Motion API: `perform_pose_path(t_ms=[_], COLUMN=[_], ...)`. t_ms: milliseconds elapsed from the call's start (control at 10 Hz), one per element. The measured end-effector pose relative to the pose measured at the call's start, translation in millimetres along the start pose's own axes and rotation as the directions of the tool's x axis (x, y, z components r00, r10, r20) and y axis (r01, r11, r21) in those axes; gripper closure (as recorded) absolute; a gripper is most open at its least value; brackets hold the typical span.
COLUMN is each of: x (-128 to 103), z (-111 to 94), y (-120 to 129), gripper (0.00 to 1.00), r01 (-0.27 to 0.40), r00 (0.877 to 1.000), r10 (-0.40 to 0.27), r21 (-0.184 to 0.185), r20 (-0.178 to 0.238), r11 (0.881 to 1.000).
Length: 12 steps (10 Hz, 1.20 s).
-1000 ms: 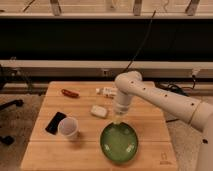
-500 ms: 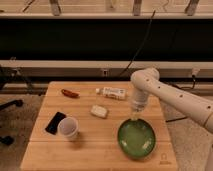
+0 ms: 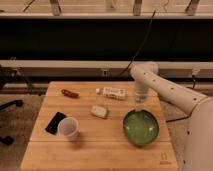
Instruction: Drag the ceramic bowl in a circle
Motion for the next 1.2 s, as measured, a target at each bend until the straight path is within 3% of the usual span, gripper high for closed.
perform_pose_path(t_ms=[300,400,600,800,1200], x=[-38.7,-66.2,-99.9,-137.6,-162.9], z=[2.8,4.4,6.3,7.1,4.7], y=[-7.3,-9.4,-8.6,0.2,56.8], gripper=[1.0,1.0,1.0,1.0,1.0], r01=[0.04,0.075,0.126,0.201,0.303], r00=[0.999,0.996,0.989,0.971,0.936], r10=[-0.04,-0.075,-0.126,-0.2,-0.296], r21=[0.005,0.007,0.006,0.004,-0.01], r20=[0.026,0.049,0.081,0.131,0.192], r11=[0.999,0.997,0.992,0.98,0.953])
